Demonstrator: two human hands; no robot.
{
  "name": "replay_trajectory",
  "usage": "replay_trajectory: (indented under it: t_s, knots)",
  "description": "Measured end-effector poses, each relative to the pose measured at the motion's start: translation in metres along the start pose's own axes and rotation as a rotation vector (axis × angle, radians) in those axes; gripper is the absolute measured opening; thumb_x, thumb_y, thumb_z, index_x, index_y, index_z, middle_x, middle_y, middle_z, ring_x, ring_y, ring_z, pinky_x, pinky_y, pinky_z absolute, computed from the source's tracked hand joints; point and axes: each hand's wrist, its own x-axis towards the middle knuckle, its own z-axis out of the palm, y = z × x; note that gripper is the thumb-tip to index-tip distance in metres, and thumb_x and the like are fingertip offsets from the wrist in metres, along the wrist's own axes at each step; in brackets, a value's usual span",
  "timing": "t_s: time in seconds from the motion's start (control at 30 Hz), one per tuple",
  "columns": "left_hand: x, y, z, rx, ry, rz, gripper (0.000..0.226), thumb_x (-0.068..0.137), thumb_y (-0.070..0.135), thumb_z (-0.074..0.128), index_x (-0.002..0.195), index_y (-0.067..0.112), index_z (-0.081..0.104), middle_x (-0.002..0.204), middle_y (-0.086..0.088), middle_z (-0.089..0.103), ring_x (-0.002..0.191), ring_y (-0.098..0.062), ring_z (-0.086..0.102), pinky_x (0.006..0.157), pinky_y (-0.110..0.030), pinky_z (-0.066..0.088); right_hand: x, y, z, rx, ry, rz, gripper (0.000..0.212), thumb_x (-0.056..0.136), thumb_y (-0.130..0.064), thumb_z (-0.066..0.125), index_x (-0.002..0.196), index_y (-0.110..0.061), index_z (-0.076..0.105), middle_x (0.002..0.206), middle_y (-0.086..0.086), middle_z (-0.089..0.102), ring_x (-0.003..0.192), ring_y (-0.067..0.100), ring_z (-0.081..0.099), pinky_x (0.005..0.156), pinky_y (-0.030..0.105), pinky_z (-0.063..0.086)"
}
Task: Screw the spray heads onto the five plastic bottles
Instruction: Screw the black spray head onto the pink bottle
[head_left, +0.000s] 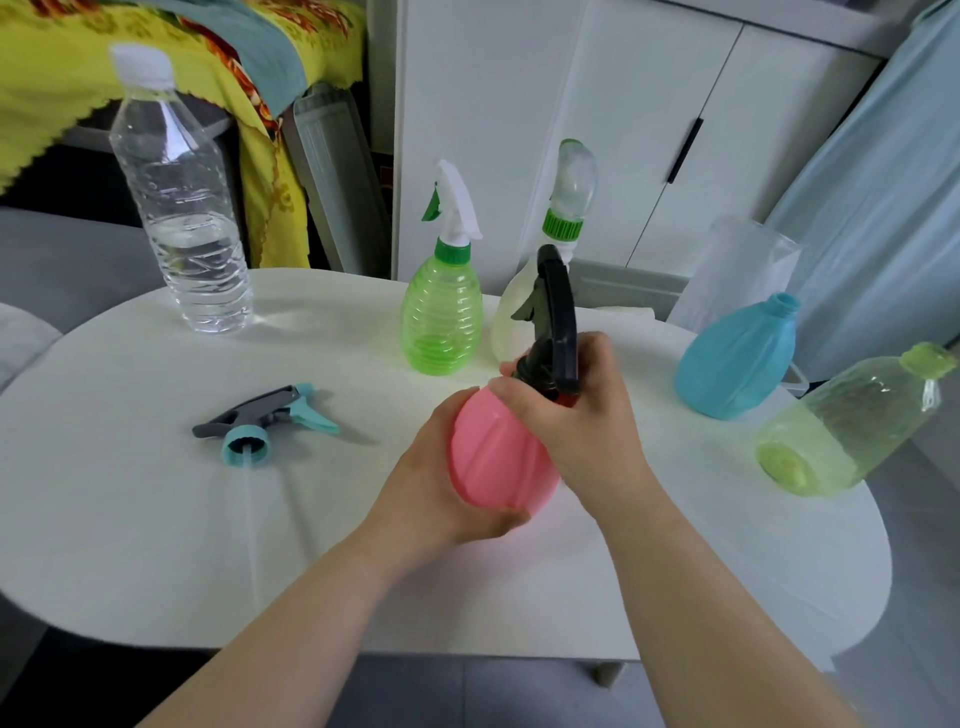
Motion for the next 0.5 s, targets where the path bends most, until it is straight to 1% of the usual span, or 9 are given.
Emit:
replay_trajectory:
  t_s: [0.03,0.1,0.17,0.2,0.27,0.33,0.37,0.43,0.5]
  knots:
    - [0.0,0.001,0.0,-0.003,0.001,-0.001,0.094,0.047,0.029,0.083,0.09,0.074,0.013,0.098,0.039,0.035,0.083,0.037,0.033,0.061,0.008,0.033,0.0,0.0,0.0,0.017,-0.03,-0.001,0.035,0.068,-0.014,0.074,0.08,-0.028,0.044,0.088,0.001,0.064,0.087,0.015,0.062,0.076,0.023,0.051]
    - [0.0,0.002,-0.001,-0.018,0.006,-0.005,0.093,0.046,0.03,0.083,0.09,0.075,0.014,0.098,0.039,0.035,0.084,0.034,0.035,0.061,0.007,0.034,0.001,-0.002,-0.004,0.097,-0.161,-0.001,0.031,0.073,-0.011,0.07,0.086,-0.031,0.049,0.088,-0.007,0.062,0.082,0.003,0.061,0.072,0.013,0.049]
    - [-0.001,0.005,0.0,-0.029,0.011,-0.014,0.092,0.045,0.032,0.082,0.096,0.071,0.017,0.098,0.039,0.035,0.086,0.026,0.04,0.061,0.001,0.039,0.002,-0.003,-0.008,0.102,-0.257,0.014,0.023,0.075,-0.01,0.068,0.081,-0.029,0.058,0.083,-0.011,0.064,0.074,-0.006,0.059,0.067,0.005,0.045]
    - [-0.001,0.006,0.001,-0.019,0.017,-0.015,0.092,0.043,0.035,0.082,0.103,0.067,0.02,0.099,0.04,0.035,0.088,0.021,0.042,0.061,-0.003,0.039,0.003,-0.003,-0.008,0.09,-0.26,0.026,0.019,0.074,-0.01,0.069,0.074,-0.027,0.061,0.077,-0.013,0.065,0.071,-0.008,0.059,0.064,0.004,0.044]
    - [-0.002,0.008,0.001,0.021,0.002,-0.022,0.1,0.039,0.042,0.081,0.119,0.053,0.021,0.101,0.04,0.033,0.093,0.009,0.044,0.069,-0.008,0.035,0.007,-0.002,-0.008,0.074,-0.211,0.042,0.025,0.073,-0.007,0.069,0.059,-0.026,0.06,0.062,-0.016,0.063,0.063,-0.007,0.058,0.059,0.003,0.043]
    - [-0.001,0.008,-0.003,0.02,-0.059,-0.023,0.105,0.033,0.05,0.078,0.118,0.055,0.018,0.11,0.035,0.036,0.102,0.004,0.043,0.077,-0.014,0.038,0.011,-0.002,-0.009,0.095,-0.199,0.053,0.031,0.073,-0.004,0.066,0.052,-0.026,0.059,0.057,-0.017,0.063,0.061,-0.006,0.057,0.059,0.004,0.043]
    - [-0.001,0.008,-0.007,0.0,-0.093,-0.025,0.108,0.03,0.052,0.077,0.121,0.054,0.018,0.118,0.03,0.037,0.108,0.003,0.042,0.082,-0.018,0.039,0.012,-0.003,-0.011,0.138,-0.239,0.06,0.031,0.072,-0.004,0.065,0.052,-0.026,0.059,0.059,-0.016,0.065,0.065,-0.004,0.06,0.063,0.006,0.045]
    - [0.0,0.008,-0.012,-0.057,-0.136,-0.025,0.113,0.028,0.053,0.077,0.125,0.051,0.02,0.125,0.025,0.036,0.112,0.006,0.041,0.088,-0.02,0.041,0.012,-0.003,-0.016,0.252,-0.356,0.082,0.024,0.07,-0.008,0.061,0.054,-0.026,0.061,0.066,-0.012,0.07,0.076,0.001,0.065,0.069,0.011,0.05]
    - [-0.001,0.009,-0.011,-0.076,-0.114,-0.018,0.098,0.029,0.05,0.078,0.107,0.067,0.021,0.115,0.031,0.039,0.103,0.02,0.042,0.076,-0.007,0.043,0.01,-0.004,-0.015,0.287,-0.387,0.083,0.021,0.069,-0.01,0.06,0.055,-0.025,0.062,0.068,-0.009,0.072,0.08,0.005,0.067,0.07,0.013,0.05]
